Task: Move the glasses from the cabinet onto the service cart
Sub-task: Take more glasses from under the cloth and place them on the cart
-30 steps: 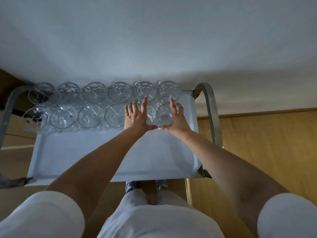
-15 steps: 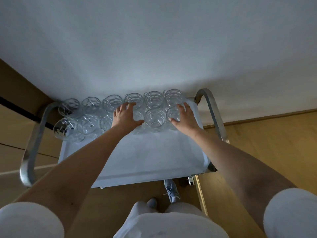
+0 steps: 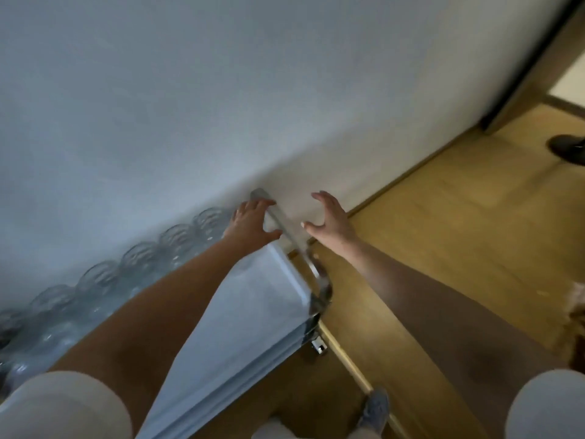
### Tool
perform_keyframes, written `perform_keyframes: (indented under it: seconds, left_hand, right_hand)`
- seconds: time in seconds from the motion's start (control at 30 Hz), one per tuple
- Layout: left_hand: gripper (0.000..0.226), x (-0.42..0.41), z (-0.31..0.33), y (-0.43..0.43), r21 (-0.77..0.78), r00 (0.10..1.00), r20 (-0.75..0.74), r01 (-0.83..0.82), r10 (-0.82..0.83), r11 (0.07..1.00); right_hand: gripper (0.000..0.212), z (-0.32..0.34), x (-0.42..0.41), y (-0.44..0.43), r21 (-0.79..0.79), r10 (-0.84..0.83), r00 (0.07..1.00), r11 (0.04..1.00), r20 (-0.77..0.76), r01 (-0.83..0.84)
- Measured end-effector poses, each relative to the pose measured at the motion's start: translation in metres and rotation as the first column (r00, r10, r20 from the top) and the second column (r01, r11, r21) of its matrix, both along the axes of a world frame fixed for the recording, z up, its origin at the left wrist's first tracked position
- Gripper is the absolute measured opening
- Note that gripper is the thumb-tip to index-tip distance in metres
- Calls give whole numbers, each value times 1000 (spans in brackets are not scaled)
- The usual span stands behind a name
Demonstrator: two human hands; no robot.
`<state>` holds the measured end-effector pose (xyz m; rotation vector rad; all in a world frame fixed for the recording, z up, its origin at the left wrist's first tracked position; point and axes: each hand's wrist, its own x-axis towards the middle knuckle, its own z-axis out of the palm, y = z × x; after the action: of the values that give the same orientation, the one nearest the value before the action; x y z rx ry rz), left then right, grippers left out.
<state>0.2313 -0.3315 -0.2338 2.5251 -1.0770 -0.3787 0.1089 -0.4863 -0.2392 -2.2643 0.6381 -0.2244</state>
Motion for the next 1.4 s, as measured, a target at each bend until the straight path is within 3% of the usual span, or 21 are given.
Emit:
perform_keyframes:
  seconds: [0.2,0.37,0.47,0.63,0.77,0.9,1.0,1.07,1.27,1.4]
  left_hand:
    - [64,-80,11,-192,-24,966,-74,247,-248,969]
    - [60,-190,21,-363,-71,885,-109,446,-452,892]
    - [59,-272,32,-460,-151,785,-92,597,-612,788]
    - [58,-397,44,-588,-181,524,-58,831,-850,525]
    - [55,-486,42,-672,-147,268,-67,950,-961,275]
    - [55,-573,34,-725,-114,1,-52,993,-999,7]
    - [56,-626,27,-742,-39,-235,-60,972,-970,-233]
    - [53,-660,23,-749,-21,-345,-79,939,-935,-344]
    - [51,-753,7,-727,-101,-613,-69,789,-787,-606]
    - [54,-819,15,-677,-181,-738,-24,667,-674,-723]
  right_hand:
    - [65,12,-128,-152,30,-286,957,957,-55,288]
    - [58,27,-267,-279,17,-552,825,830,-121,557]
    - [56,45,-345,-345,-12,-694,716,719,-75,695]
    - [50,62,-470,-411,-22,-898,433,433,72,901]
    - [44,61,-569,-441,-7,-985,114,114,125,993]
    - [46,47,-642,-445,-45,-972,-207,-213,112,976]
    - [50,39,-666,-435,-41,-920,-387,-390,68,920]
    - [52,31,-675,-428,-18,-864,-496,-499,81,866]
    - [49,19,-701,-371,-77,-737,-671,-676,83,733]
    - [45,43,-740,-324,-229,-668,-707,-744,231,628]
